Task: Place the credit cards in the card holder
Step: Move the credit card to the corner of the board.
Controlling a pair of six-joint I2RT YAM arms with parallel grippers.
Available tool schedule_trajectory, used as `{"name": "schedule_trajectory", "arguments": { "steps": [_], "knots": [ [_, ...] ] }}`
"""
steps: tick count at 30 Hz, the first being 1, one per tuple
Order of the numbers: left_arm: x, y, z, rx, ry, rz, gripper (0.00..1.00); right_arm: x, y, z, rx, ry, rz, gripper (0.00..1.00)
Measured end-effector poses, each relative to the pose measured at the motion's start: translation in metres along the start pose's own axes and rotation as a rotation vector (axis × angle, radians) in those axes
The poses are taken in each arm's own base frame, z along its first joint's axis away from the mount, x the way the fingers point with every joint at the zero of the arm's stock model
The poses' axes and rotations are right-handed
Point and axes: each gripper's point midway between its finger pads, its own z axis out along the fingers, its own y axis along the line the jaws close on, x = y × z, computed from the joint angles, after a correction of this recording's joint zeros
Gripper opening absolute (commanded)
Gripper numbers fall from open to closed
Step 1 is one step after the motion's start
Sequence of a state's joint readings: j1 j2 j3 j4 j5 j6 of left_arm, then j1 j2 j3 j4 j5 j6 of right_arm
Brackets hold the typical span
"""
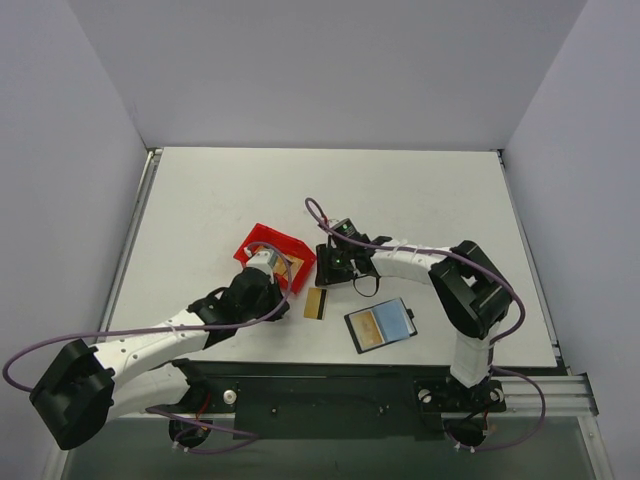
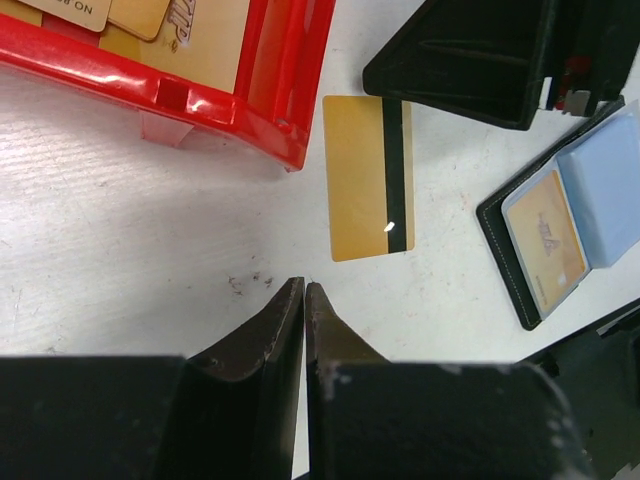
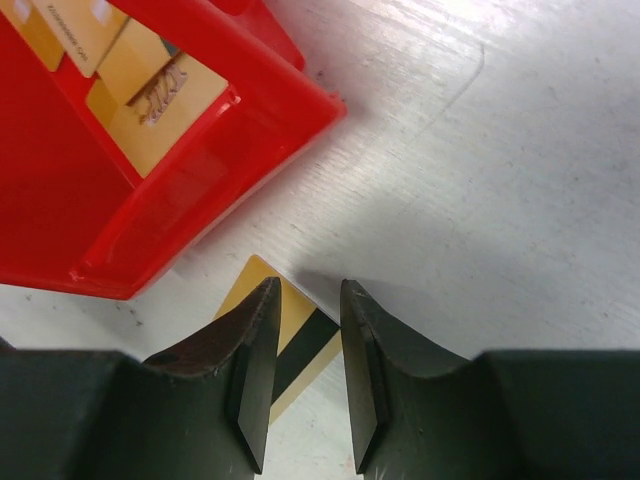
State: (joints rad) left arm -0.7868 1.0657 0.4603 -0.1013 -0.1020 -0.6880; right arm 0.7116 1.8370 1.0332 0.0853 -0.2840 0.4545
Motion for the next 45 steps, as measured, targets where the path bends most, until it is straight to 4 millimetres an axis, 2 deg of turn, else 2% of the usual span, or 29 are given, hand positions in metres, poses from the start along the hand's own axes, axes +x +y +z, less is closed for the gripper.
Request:
{"name": "schedule_trajectory", "arguments": {
  "steps": [12,18,28,45],
  "knots": [
    [0.002,0.006,0.000,-0.012,0.002,-0.006,0.14,0.011,0.011,0.002,-0.059,0.051,-0.002,0.25],
    [0.003,0.006,0.002,-0.015,0.004,-0.006,0.12,0.022,0.025,0.003,-0.086,0.078,-0.031,0.24],
    [0.035,0.028,0.021,-0.060,0.074,-0.015,0.08,0.035,0.042,0.005,-0.130,0.089,-0.050,0.23],
    [0.040,0.017,0.026,0.022,0.053,-0.072,0.05,0.082,0.055,-0.016,-0.195,0.151,-0.040,0.23]
  ]
}}
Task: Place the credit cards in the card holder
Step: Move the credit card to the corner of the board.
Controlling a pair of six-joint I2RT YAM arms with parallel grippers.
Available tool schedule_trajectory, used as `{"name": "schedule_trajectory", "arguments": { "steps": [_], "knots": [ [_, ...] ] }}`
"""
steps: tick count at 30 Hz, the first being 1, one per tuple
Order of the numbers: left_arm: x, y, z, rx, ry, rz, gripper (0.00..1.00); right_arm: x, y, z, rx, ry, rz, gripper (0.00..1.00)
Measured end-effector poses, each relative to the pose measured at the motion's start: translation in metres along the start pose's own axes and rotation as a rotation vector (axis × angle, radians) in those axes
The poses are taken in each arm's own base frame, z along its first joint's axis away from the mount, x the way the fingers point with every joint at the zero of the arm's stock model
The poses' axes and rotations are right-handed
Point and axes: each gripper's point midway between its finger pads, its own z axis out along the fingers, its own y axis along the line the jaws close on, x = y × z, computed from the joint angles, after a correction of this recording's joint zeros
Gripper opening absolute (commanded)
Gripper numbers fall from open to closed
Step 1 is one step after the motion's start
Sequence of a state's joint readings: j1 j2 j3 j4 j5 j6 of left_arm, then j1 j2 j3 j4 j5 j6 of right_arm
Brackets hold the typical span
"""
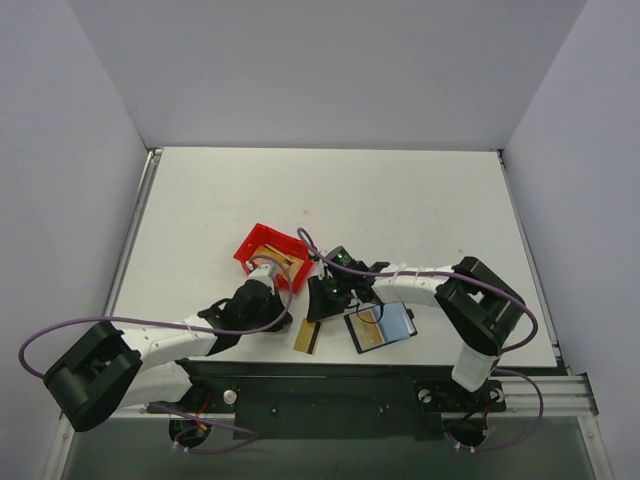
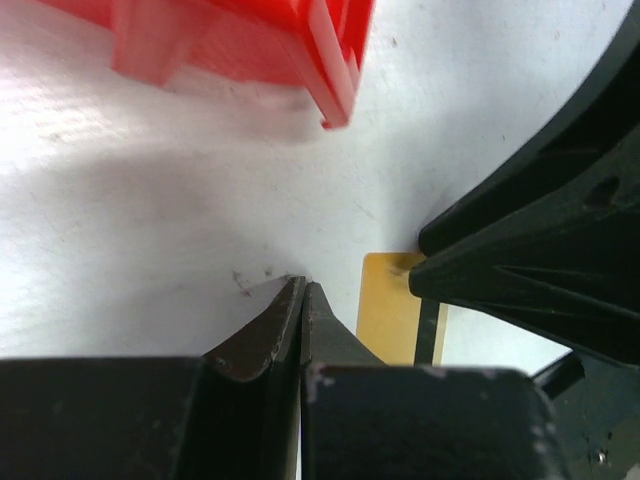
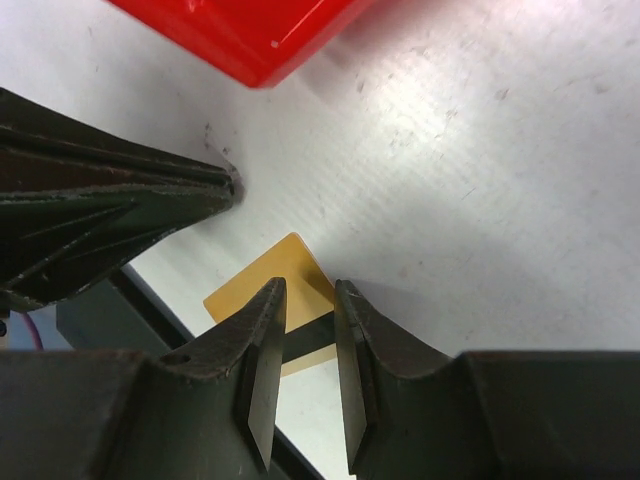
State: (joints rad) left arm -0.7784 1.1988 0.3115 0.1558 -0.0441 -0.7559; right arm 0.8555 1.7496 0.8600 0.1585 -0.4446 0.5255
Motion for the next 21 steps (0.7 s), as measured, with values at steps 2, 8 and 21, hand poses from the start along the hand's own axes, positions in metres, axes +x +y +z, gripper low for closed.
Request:
{"name": "schedule_trajectory", "arguments": {
  "steps": [2,8,21],
  "knots": [
    [0.005,-0.003,-0.003,0.015,0.009,0.003,0.05,0.005,0.003,-0.001,-0.014,0.009,0.008,0.23],
    [0.027,-0.016,-0.012,0.065,0.053,0.020,0.04,0.016,0.013,0.000,-0.045,0.035,0.010,0.23],
    [0.045,-0.016,-0.027,0.047,0.096,0.016,0.04,0.034,0.024,-0.001,-0.074,0.057,0.011,0.25]
  ]
}}
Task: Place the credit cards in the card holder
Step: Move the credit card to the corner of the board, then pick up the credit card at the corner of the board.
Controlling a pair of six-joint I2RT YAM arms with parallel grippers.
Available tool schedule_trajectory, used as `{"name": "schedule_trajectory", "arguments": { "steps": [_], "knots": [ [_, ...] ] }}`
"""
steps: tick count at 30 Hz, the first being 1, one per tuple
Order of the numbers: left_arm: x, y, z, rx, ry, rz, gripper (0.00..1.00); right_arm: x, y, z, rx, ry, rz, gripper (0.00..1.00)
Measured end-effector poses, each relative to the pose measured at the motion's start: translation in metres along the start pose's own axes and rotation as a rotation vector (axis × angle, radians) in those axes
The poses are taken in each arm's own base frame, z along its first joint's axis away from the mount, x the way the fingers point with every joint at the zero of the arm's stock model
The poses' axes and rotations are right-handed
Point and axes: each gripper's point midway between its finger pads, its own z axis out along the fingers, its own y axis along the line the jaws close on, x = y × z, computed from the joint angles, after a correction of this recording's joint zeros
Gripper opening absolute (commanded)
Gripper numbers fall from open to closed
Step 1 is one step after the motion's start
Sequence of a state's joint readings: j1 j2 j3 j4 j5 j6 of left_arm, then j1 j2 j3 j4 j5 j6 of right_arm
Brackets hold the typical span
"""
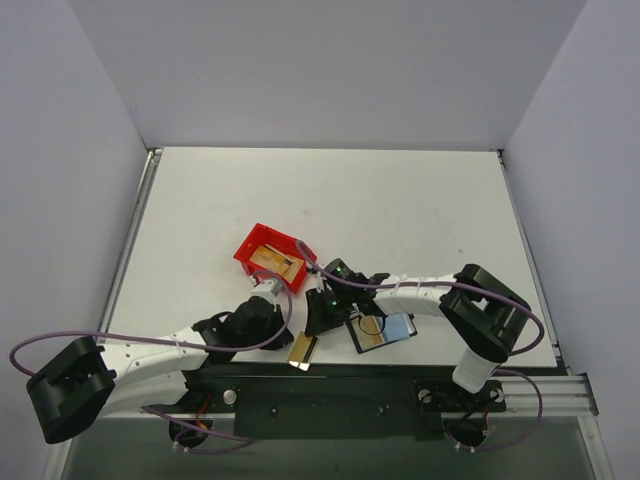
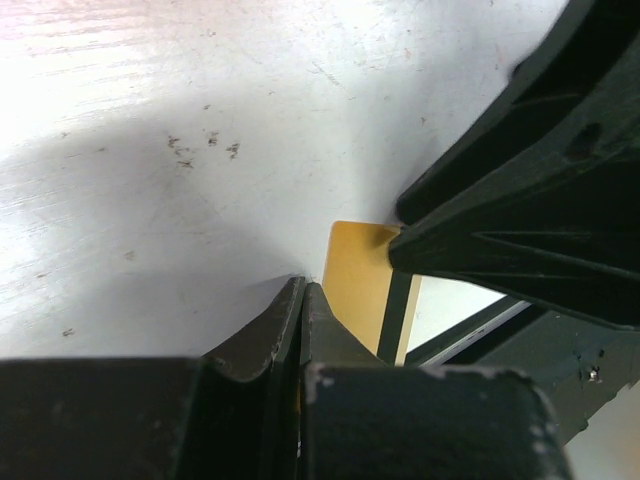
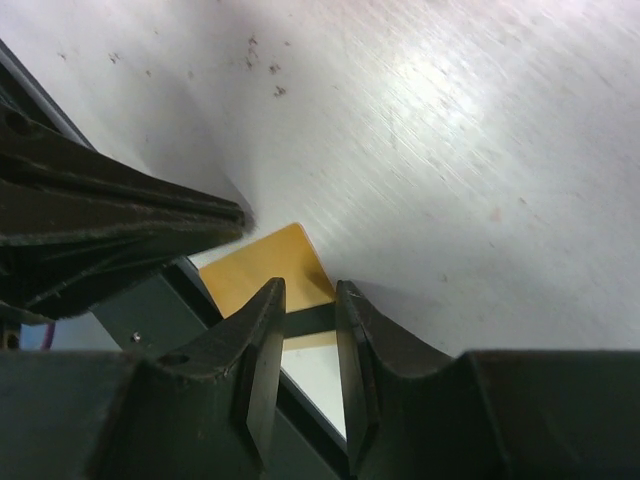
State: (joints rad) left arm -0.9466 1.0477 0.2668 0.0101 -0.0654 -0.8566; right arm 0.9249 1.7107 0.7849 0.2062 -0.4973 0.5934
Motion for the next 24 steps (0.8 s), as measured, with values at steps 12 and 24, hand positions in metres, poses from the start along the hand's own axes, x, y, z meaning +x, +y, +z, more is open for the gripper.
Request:
{"name": "schedule_trajectory", "arguments": {
  "steps": [12,24],
  "knots": [
    [-0.002,0.006,-0.002,-0.028,-0.013,0.002,0.03,0.000,-0.002,-0.056,0.063,-0.261,0.107,0.29],
    [0.000,0.003,-0.002,-0.011,-0.007,0.006,0.03,0.059,0.011,-0.044,0.015,-0.267,0.321,0.37]
  ]
}}
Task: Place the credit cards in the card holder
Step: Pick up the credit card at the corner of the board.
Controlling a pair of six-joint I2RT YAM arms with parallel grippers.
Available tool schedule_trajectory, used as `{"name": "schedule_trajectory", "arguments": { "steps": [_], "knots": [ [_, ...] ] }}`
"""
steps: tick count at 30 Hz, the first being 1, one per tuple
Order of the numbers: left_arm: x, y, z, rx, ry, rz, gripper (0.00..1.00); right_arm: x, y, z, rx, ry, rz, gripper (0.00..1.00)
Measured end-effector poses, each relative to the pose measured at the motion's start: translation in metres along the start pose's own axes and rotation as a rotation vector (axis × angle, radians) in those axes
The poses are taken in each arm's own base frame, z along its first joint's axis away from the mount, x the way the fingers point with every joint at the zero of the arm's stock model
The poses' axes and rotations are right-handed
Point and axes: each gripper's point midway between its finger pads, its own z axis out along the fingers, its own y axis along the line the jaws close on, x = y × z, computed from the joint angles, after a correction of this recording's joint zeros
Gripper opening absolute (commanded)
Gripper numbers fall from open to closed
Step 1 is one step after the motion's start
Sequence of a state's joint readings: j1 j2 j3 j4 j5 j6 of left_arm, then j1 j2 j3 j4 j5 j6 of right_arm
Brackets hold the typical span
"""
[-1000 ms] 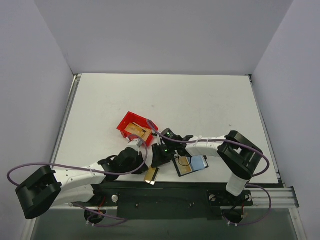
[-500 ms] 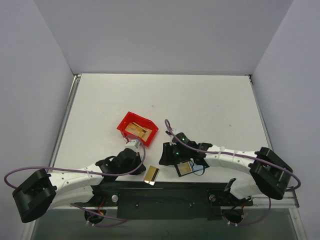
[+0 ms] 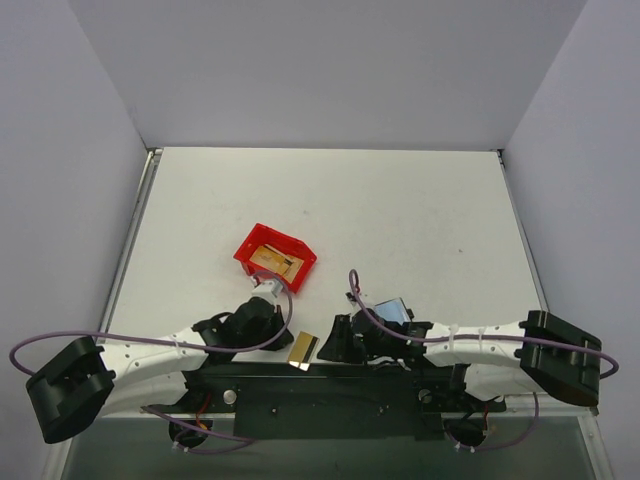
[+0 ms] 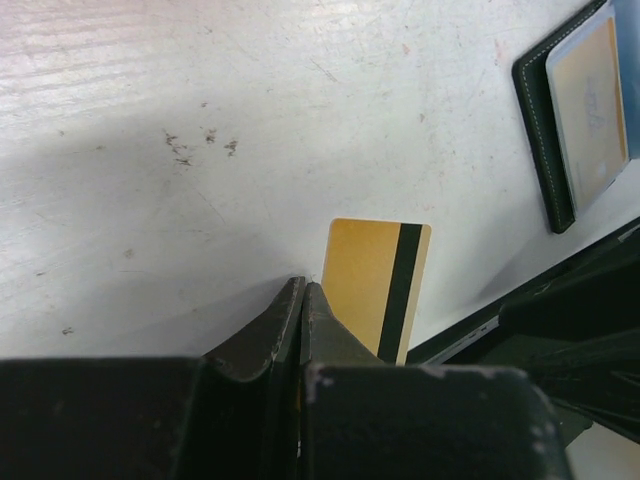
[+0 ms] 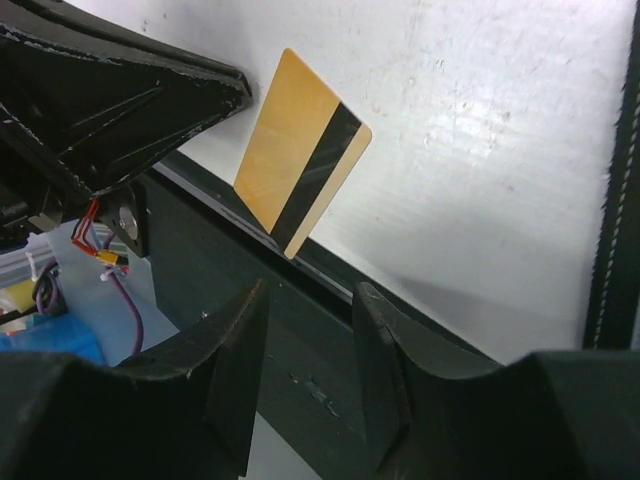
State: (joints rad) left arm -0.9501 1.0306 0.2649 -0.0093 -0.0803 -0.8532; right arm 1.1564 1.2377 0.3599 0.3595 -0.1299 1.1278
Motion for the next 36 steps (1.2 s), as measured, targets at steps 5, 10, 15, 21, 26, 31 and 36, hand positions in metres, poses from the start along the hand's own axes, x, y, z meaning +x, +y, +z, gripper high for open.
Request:
{"name": "schedule_trajectory", "arguments": {
  "steps": [5,10,15,21,26,31,36],
  "knots": [
    [0.010,-0.010,0.000,0.034,0.027,0.024,0.02,0.009,0.004,0.003,-0.020,-0.022,0.039,0.38],
    [0.025,-0.020,-0.004,0.063,0.060,0.035,0.02,0.016,0.008,0.010,-0.021,-0.034,0.058,0.39],
    [0.029,-0.018,-0.008,0.061,0.057,0.020,0.02,0.017,0.004,0.016,-0.010,-0.045,0.087,0.38],
    [0.029,-0.015,-0.009,0.049,0.046,0.011,0.01,0.017,-0.002,0.014,0.014,-0.052,0.092,0.38],
    [0.028,-0.016,-0.008,0.048,0.046,0.007,0.01,0.016,-0.003,0.013,0.020,-0.061,0.098,0.38],
    [0.028,-0.017,-0.007,0.047,0.046,0.004,0.01,0.017,0.000,0.016,0.003,-0.057,0.112,0.38],
    [0.028,-0.017,-0.007,0.047,0.045,0.004,0.01,0.026,-0.002,0.022,0.008,-0.017,0.126,0.37]
  ]
}}
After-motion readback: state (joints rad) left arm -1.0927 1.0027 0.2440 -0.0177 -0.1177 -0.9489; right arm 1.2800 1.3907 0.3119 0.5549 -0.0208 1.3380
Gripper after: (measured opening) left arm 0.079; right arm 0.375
